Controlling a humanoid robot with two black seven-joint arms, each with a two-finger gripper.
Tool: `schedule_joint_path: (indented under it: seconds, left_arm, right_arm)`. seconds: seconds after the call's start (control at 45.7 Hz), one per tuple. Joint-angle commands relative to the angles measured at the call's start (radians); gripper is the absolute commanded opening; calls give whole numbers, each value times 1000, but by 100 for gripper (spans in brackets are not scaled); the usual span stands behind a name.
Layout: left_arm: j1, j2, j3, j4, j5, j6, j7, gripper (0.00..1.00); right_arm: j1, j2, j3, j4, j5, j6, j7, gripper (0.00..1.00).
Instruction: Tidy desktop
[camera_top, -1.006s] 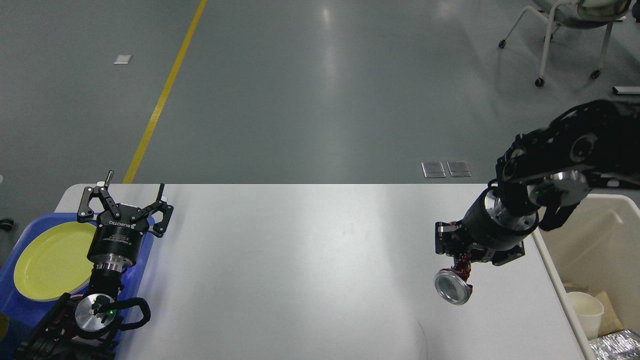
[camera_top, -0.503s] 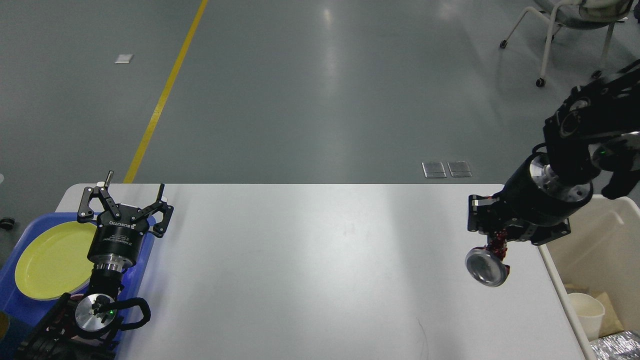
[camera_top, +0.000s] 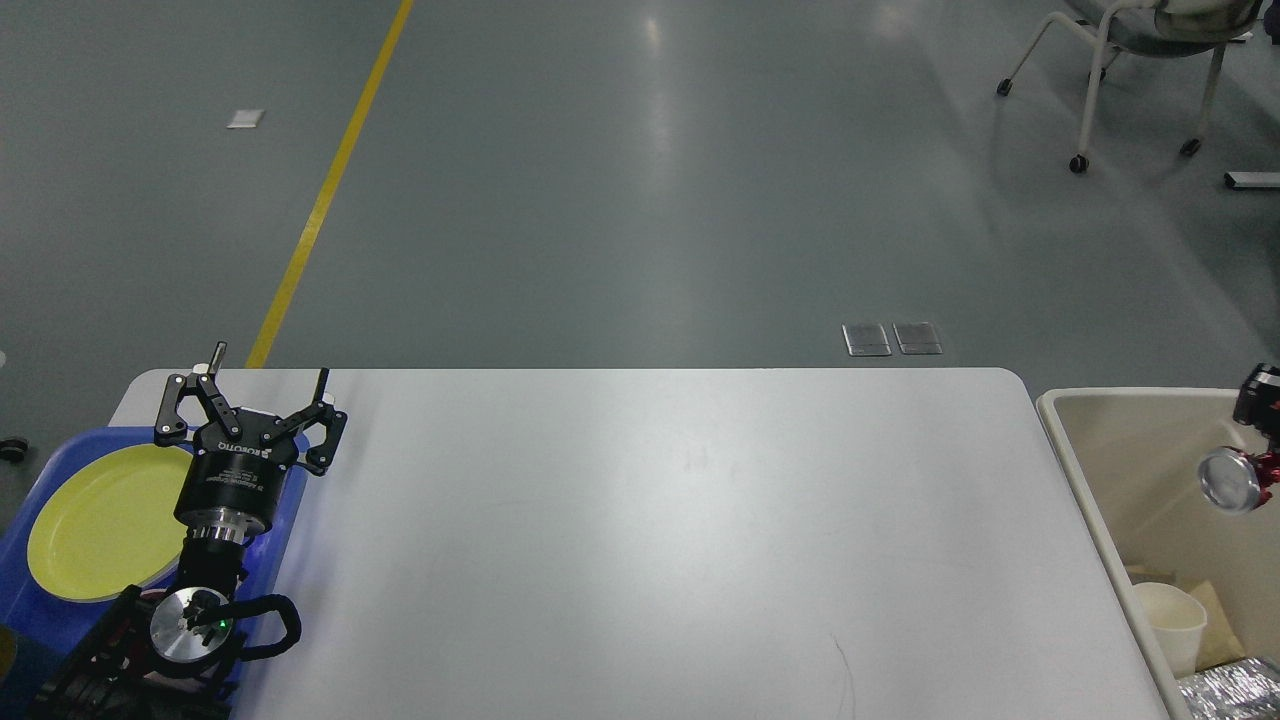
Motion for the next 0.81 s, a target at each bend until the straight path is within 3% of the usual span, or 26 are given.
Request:
schedule_joint_path:
  seconds: [0.0,0.197,0.438,0.613,0.788]
  left_arm:
    - [0,-1,0,0,0,1,0,96]
    - [0,0,0,0,0,1,0,96]
    - [0,0,0,0,0,-1,0,96]
    - [0,0,0,0,0,-1,0,96]
    - [0,0,0,0,0,1,0,96]
  right_arm:
    - [-271,-20,140,-227,-2,-21,0,0]
    - [-643,21,360,-532,-2,-101,-1,0]
    - [-1025,263,395,-858,12,-320,-2,0]
    - [-1138,349,391,-899,14,-457,-2,0]
    - [-1161,369,398,-899,14,-471,-3,0]
